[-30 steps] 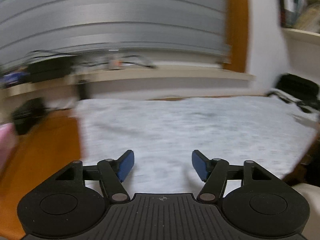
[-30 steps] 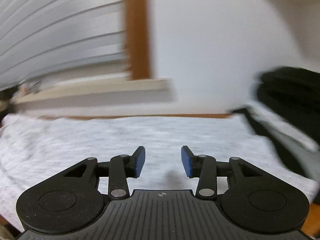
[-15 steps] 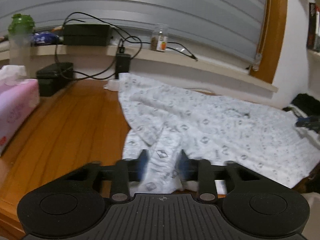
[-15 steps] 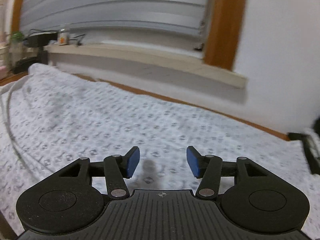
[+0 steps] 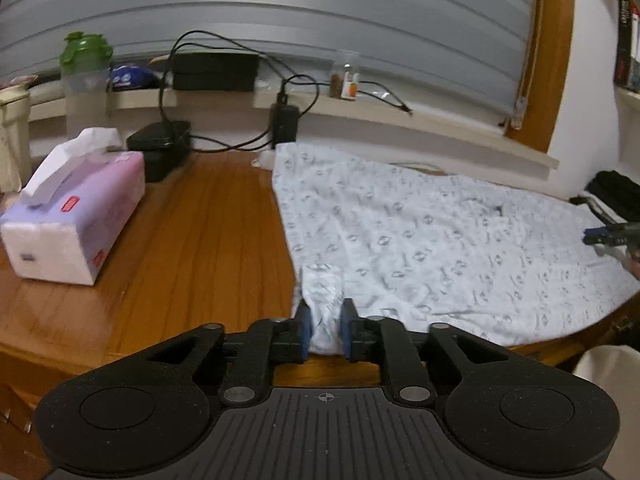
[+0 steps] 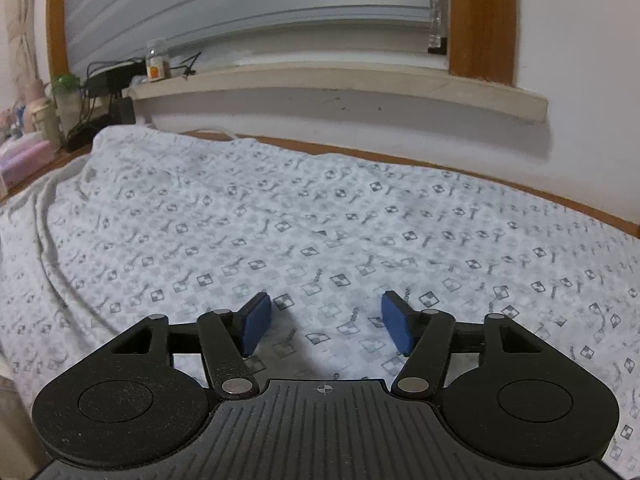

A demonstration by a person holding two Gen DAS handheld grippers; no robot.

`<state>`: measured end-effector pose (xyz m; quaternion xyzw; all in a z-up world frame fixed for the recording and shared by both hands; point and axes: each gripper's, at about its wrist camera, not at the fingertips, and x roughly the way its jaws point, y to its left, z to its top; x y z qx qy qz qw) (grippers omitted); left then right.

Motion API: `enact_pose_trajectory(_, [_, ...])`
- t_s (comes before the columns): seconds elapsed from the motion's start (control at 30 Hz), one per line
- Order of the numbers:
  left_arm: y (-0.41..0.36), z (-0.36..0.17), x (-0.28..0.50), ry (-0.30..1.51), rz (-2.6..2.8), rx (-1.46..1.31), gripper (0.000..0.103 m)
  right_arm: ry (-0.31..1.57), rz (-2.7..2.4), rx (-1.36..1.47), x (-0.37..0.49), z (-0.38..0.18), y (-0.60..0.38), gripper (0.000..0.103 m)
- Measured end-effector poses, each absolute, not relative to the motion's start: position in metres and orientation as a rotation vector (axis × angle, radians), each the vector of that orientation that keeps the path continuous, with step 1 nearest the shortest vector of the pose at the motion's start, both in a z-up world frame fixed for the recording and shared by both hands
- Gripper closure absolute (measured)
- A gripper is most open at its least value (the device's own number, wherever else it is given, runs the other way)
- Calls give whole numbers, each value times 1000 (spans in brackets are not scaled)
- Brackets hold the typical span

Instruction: Fold clothes

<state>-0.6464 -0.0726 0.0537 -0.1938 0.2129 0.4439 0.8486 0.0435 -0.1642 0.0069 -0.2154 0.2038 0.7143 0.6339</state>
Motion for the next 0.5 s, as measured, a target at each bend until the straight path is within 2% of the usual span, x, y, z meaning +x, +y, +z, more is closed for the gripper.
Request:
enact_pose_trajectory(0.1, [-74, 63, -651, 416, 992, -382, 54, 459, 1634, -495, 44, 6, -164, 40])
enact_pose_trajectory(0.17, [-72, 69, -653, 387, 1003, -373, 50, 465, 1636, -484, 46, 7, -165, 39])
enact_pose_trajectory(0.23, [-68, 71, -650, 373, 994, -380, 39, 469, 1635, -473, 48, 7, -166, 39])
enact_pose_trajectory(0.37, [-63, 63, -638, 401, 958, -400, 34, 464, 1631, -454, 49, 8, -168, 39])
enact_pose_trajectory(0.5, [-57, 48, -635, 398, 942, -462, 37, 470, 1631, -420, 53, 9, -170, 39])
